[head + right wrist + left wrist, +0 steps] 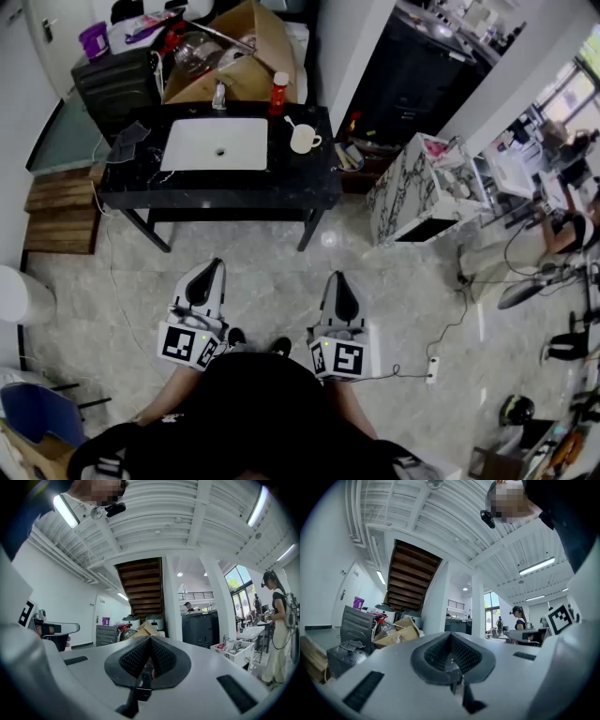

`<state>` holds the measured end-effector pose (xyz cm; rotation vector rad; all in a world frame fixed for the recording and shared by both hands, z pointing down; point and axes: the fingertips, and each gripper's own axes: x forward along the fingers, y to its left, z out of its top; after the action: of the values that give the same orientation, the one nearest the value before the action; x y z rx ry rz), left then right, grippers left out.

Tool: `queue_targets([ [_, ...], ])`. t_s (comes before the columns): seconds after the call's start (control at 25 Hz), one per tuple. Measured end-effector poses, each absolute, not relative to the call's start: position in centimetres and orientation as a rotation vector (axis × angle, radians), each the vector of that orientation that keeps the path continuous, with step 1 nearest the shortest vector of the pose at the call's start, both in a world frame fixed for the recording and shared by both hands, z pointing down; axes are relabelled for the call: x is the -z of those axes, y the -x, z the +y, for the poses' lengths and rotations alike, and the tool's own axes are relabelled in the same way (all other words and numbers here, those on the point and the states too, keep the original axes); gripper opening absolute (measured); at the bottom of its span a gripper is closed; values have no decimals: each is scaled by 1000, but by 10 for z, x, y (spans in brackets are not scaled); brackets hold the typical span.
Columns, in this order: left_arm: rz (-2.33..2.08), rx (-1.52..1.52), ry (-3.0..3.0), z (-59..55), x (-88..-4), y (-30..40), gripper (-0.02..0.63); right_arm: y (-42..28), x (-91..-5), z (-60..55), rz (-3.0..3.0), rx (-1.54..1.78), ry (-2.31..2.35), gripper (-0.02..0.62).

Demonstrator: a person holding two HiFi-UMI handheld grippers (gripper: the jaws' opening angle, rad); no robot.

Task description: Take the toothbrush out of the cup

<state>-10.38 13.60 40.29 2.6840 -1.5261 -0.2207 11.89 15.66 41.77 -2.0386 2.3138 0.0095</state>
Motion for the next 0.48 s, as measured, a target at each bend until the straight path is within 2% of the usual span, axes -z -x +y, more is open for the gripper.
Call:
queue_targets([
  [0.48, -1513, 219, -2687, 132, -404, 102, 3, -116, -418, 153, 2333, 6, 2025, 18],
])
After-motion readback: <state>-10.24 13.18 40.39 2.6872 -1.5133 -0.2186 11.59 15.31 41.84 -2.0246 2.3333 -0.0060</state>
